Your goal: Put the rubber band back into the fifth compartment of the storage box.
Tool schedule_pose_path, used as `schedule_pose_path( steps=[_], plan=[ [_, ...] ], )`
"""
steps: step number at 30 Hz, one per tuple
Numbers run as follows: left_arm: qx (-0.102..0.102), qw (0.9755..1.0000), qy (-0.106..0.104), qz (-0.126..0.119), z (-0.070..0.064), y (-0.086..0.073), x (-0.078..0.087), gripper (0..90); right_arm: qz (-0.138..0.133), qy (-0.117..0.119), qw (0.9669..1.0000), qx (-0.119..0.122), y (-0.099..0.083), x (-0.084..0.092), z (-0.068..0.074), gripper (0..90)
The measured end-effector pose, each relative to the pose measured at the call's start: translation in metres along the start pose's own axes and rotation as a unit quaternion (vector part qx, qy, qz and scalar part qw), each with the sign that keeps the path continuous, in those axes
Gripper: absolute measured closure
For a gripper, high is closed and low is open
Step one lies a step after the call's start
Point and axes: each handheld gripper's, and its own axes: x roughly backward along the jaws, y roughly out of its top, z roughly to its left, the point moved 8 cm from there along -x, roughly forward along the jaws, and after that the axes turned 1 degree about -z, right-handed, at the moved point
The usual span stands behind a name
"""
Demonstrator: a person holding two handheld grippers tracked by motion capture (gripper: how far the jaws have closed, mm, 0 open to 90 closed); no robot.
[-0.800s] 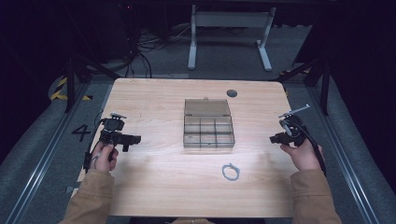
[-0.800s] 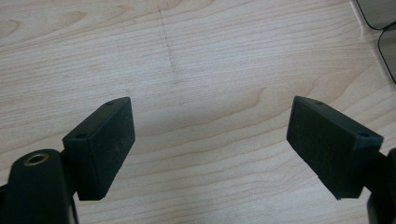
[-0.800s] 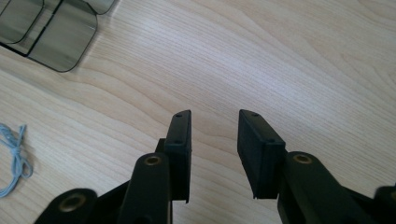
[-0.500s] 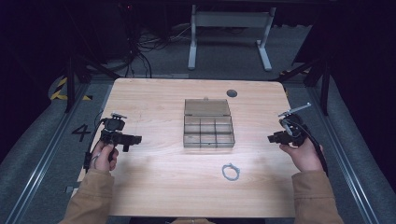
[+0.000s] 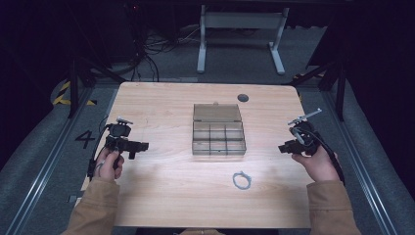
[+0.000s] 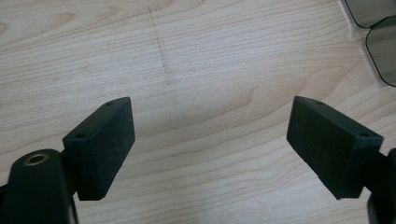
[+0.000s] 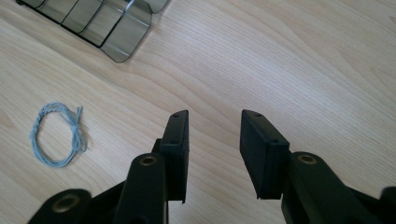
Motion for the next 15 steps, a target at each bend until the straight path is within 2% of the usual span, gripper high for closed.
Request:
schedule_pose_path(
  steps=[5, 11, 15],
  plan=[
    [0.0, 1.0, -0.002, 0.003, -0.001, 0.0, -0.001, 16.1, 0.001, 0.006, 0.9999, 0.016, 0.002, 0.003, 0.01, 63.8],
    [-0.001, 1.0, -0.004, 0.003, -0.001, 0.0, -0.001, 16.1, 0.008, 0.032, 0.9981, 0.051, 0.006, 0.003, 0.03, 63.3],
    [0.0, 1.0, -0.003, 0.002, -0.001, 0.0, 0.0, 16.1, 0.01, 0.042, 0.997, 0.063, 0.007, 0.002, 0.039, 63.0]
  ],
)
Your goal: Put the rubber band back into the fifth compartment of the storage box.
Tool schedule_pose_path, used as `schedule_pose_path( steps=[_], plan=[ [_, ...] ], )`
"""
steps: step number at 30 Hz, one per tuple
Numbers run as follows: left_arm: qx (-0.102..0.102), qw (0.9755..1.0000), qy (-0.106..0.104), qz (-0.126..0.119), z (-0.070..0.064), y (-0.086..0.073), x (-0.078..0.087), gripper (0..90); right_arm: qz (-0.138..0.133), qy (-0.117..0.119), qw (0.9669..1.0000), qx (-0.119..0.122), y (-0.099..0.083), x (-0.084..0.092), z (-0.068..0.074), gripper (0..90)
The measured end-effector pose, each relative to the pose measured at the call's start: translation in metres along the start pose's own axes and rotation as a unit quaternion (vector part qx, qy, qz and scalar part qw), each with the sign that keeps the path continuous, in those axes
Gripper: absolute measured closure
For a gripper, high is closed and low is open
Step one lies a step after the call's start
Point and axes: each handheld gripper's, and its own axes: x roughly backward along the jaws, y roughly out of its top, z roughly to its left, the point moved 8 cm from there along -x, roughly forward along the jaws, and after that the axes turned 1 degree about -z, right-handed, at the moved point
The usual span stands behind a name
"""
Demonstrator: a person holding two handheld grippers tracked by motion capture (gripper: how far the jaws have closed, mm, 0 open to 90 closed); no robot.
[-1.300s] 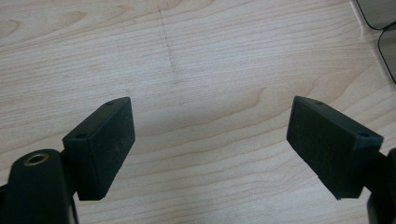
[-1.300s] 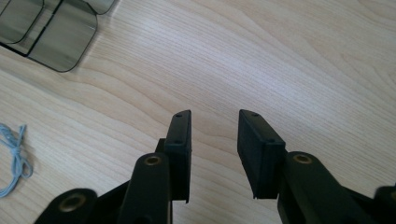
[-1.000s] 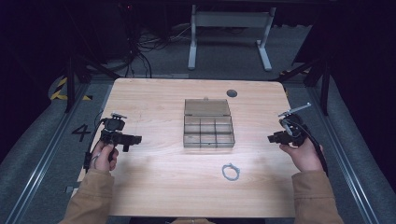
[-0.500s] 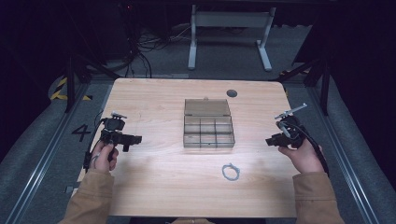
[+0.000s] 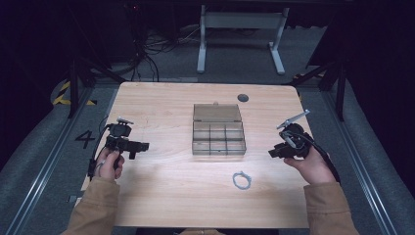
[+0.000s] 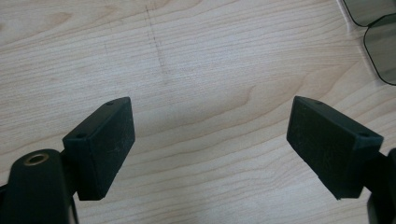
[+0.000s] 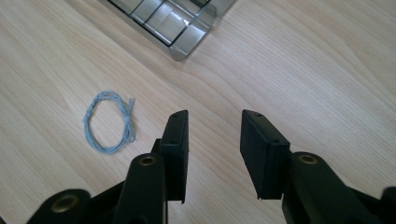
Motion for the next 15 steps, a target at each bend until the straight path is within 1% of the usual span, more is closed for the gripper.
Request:
schedule_pose_path(
  steps=[4, 7, 15],
  plan=[
    [0.0, 1.0, 0.0, 0.0, 0.0, 0.0, 0.0, 16.1, 0.008, 0.012, 0.9998, 0.016, 0.001, -0.002, 0.009, 62.8],
    [0.001, 1.0, -0.001, 0.0, 0.0, 0.0, 0.0, 16.1, 0.013, 0.017, 0.9995, 0.021, 0.002, -0.003, 0.013, 62.7],
    [0.0, 1.0, -0.002, 0.002, 0.001, 0.0, 0.001, 16.1, 0.014, 0.028, 0.9983, 0.049, 0.005, -0.005, 0.027, 61.3]
  ],
)
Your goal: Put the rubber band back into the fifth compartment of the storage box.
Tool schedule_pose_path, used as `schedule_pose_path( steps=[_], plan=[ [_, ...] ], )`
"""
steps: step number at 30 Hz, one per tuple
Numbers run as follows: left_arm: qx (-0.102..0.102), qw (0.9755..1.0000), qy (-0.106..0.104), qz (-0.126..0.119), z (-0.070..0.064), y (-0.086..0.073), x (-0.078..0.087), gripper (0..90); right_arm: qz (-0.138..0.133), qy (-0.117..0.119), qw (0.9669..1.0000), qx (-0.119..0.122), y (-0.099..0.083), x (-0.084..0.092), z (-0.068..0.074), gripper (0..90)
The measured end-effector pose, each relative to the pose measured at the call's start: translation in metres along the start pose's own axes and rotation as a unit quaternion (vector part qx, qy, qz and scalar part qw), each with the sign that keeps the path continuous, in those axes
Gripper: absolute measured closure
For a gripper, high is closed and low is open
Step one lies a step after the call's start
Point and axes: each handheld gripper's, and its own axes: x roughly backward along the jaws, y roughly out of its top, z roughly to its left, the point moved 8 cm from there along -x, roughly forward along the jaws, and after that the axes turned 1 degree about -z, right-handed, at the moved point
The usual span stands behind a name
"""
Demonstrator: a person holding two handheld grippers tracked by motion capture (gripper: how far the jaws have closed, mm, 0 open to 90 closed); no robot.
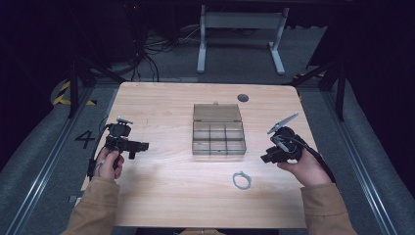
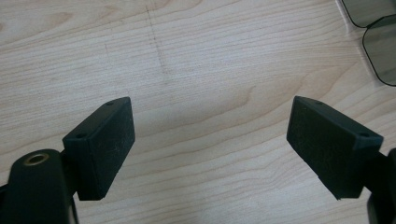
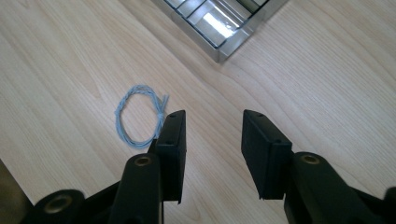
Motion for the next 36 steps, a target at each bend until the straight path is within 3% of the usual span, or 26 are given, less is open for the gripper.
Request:
schedule_pose_path(
  steps=[15, 25, 36],
  plan=[
    [0.005, 1.0, -0.003, -0.002, 0.0, 0.001, 0.0, 16.1, 0.013, 0.017, 0.9993, 0.03, 0.006, -0.013, 0.018, 60.8],
    [0.007, 0.9999, -0.01, -0.003, -0.001, 0.003, -0.001, 16.1, 0.01, 0.033, 0.9991, 0.026, 0.008, -0.022, 0.024, 61.8],
    [0.006, 0.9999, -0.014, -0.002, -0.002, 0.006, -0.002, 16.1, 0.045, 0.054, 0.9969, 0.035, 0.002, -0.053, 0.034, 61.3]
  ],
)
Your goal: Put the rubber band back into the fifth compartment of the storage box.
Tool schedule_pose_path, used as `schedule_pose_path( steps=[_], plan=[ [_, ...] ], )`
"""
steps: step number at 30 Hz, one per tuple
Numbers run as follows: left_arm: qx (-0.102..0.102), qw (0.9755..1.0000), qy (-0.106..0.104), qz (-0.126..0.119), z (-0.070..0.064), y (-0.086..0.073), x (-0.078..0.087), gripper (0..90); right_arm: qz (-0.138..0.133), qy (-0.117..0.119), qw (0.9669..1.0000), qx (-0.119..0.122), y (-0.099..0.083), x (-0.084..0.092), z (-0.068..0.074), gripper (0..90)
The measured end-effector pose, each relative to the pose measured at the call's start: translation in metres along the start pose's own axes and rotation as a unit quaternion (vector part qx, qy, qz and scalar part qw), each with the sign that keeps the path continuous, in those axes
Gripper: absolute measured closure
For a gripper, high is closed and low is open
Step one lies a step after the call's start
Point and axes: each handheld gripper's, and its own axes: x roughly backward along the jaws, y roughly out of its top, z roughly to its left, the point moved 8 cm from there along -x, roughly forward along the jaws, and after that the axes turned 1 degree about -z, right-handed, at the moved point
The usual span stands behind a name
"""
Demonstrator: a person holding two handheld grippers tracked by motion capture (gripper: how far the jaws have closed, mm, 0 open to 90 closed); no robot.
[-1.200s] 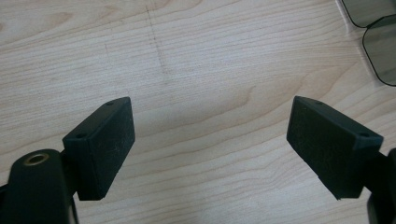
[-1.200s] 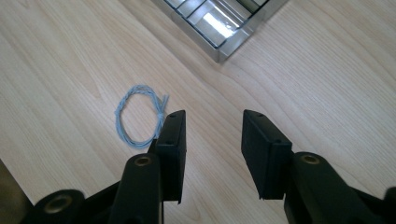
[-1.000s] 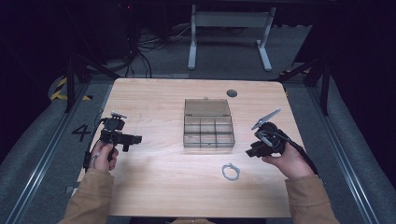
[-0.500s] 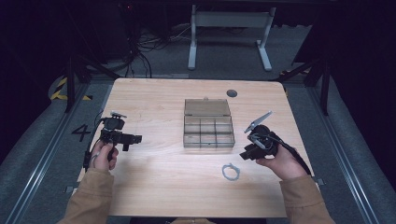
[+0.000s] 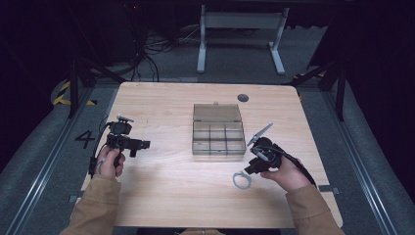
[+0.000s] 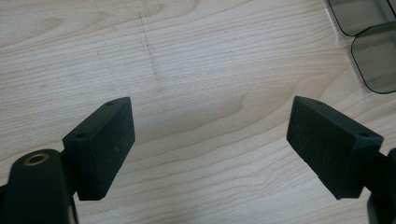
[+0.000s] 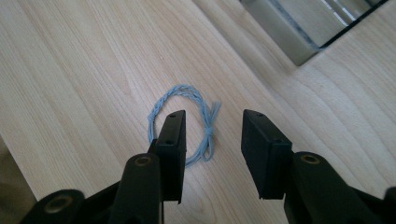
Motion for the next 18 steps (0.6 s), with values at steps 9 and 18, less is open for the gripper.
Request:
schedule_pose_path(
  steps=[9, 18],
  plan=[
    [0.001, 1.0, -0.001, 0.002, 0.0, 0.0, 0.0, 16.1, 0.02, -0.005, 0.9997, 0.011, 0.001, -0.019, 0.002, 65.0],
    [0.003, 1.0, -0.002, 0.002, 0.0, 0.0, 0.0, 16.1, 0.039, -0.005, 0.9989, 0.023, -0.001, -0.032, 0.004, 66.5]
  ],
)
